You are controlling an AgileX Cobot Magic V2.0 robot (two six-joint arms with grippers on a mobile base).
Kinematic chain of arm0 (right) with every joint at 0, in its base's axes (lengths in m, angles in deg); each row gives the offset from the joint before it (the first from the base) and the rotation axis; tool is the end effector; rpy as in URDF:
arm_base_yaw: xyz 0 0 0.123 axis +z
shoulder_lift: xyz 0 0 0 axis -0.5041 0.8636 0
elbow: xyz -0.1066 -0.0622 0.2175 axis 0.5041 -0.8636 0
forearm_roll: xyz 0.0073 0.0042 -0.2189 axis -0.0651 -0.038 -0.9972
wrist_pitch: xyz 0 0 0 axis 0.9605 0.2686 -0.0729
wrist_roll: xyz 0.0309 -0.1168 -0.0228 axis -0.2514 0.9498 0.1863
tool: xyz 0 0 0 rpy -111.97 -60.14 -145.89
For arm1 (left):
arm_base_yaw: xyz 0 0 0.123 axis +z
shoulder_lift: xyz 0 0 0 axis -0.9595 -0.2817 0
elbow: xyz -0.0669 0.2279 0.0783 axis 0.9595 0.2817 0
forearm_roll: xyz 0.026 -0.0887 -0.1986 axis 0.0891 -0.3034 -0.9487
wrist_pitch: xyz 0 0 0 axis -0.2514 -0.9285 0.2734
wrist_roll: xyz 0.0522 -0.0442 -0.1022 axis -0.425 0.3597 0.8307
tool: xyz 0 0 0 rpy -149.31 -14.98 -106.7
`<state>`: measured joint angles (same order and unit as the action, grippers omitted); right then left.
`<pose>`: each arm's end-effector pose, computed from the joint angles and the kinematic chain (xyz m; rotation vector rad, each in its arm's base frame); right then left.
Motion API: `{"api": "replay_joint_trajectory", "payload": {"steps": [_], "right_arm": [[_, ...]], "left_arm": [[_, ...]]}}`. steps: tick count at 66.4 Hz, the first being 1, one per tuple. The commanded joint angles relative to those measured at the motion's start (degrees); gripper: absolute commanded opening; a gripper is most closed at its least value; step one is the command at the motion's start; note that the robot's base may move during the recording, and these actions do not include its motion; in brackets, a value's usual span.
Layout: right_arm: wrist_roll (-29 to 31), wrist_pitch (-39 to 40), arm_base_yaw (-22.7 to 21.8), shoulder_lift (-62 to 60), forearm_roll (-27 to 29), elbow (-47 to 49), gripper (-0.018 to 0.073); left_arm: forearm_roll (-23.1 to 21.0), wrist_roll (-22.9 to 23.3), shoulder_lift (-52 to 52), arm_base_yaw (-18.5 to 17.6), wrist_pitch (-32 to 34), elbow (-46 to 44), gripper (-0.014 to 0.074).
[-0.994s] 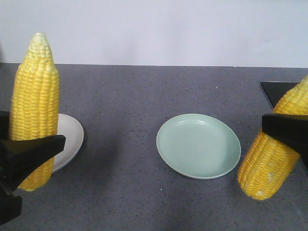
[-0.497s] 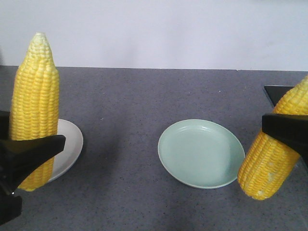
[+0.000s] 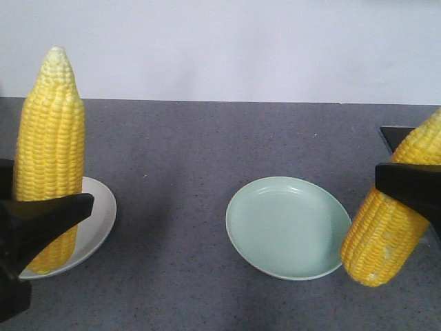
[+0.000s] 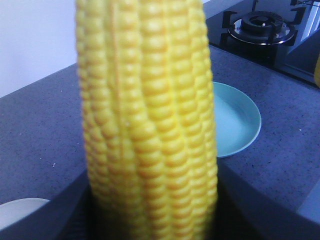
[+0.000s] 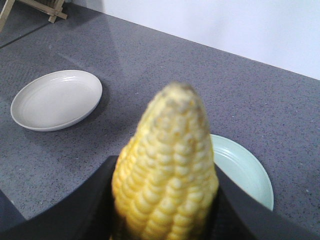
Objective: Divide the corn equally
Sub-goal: 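Hold both cobs upright while the base settles in front of the plates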
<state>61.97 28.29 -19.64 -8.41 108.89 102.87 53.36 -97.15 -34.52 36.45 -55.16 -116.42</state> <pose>0.1336 0.0779 0.3555 -0.5699 1.9594 0.4906 0.1311 -0.1093 0.3359 0.7399 1.8730 -0.4405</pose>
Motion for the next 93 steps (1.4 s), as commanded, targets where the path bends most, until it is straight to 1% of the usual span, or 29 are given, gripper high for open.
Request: {"api": "replay_joint_trajectory", "payload": {"steps": [1, 93], "right_arm": [[0.21, 3.48, -0.08, -0.15, 1.57, 1.43, 0.0196], [0.21, 3.48, -0.08, -0.15, 1.57, 1.43, 0.0196]], "left_arm": [[-0.46, 0.12, 0.36, 0.00, 4.08, -1.57, 0.0260], [-0.46, 0.12, 0.36, 0.00, 4.08, -1.57, 0.0260]]}}
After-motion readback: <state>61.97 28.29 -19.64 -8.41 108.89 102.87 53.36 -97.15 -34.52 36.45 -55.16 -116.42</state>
